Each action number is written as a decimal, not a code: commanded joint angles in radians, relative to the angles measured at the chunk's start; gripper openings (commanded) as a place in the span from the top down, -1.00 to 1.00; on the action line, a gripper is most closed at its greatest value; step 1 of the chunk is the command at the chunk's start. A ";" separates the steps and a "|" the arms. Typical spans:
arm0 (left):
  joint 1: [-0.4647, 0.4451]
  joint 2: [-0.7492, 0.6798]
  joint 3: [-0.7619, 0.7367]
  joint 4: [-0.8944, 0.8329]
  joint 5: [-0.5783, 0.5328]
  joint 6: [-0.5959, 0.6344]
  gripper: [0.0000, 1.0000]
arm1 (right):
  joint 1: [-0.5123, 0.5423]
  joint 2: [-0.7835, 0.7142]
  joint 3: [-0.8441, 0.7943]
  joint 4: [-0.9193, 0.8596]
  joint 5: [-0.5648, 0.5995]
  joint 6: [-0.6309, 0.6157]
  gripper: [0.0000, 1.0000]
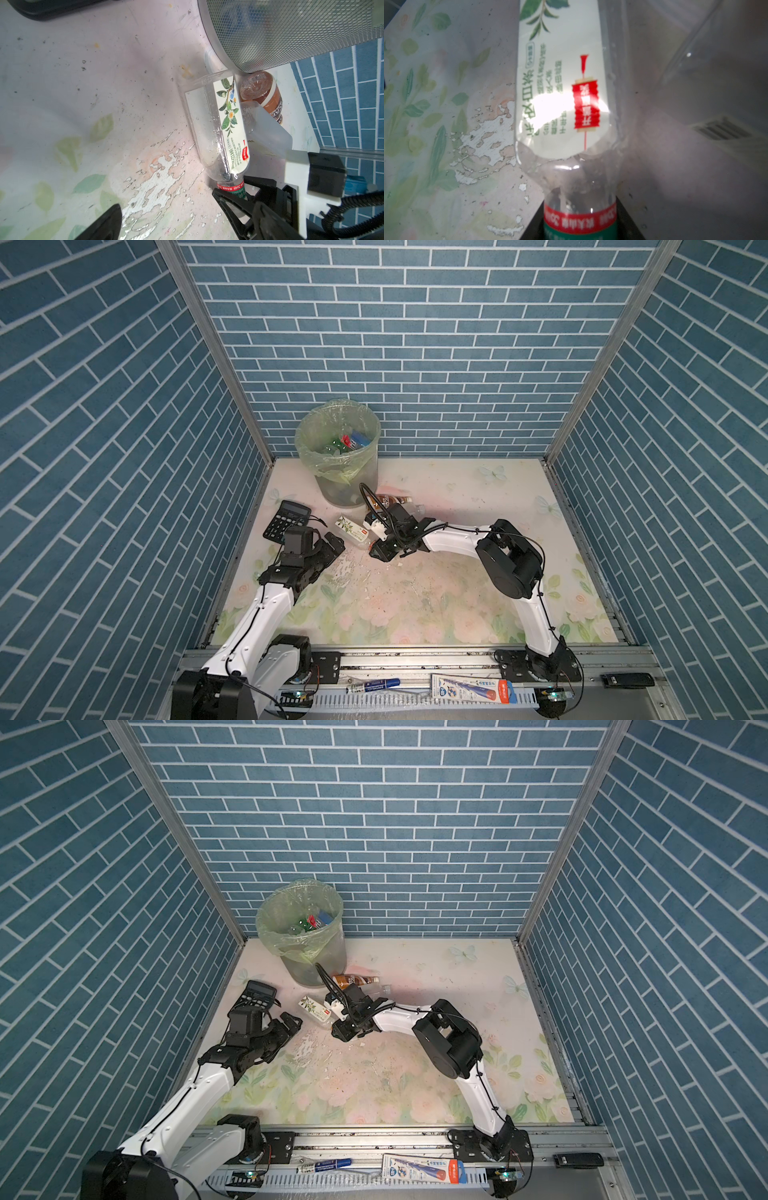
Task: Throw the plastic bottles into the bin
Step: 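Lift the tea bottle with the right gripper toward the left gripper, then grasp the tea bottle with the left gripper while right gripper holds it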
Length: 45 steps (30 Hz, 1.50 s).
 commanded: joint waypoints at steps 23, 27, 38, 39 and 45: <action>0.005 0.047 0.255 0.164 0.026 -0.090 -0.99 | -0.018 -0.301 0.015 -0.043 -0.102 0.027 0.50; -0.018 0.096 0.316 0.200 0.019 -0.103 -0.99 | -0.039 -0.373 -0.020 -0.015 -0.126 0.047 0.52; -0.191 0.237 0.493 0.241 -0.091 -0.047 -0.99 | -0.086 -0.475 -0.077 0.033 -0.210 0.091 0.54; -0.200 0.241 0.497 0.246 -0.098 -0.044 -0.99 | -0.091 -0.484 -0.083 0.044 -0.223 0.099 0.54; -0.224 0.237 0.471 0.309 -0.111 -0.044 -0.91 | -0.116 -0.528 -0.112 0.072 -0.267 0.145 0.54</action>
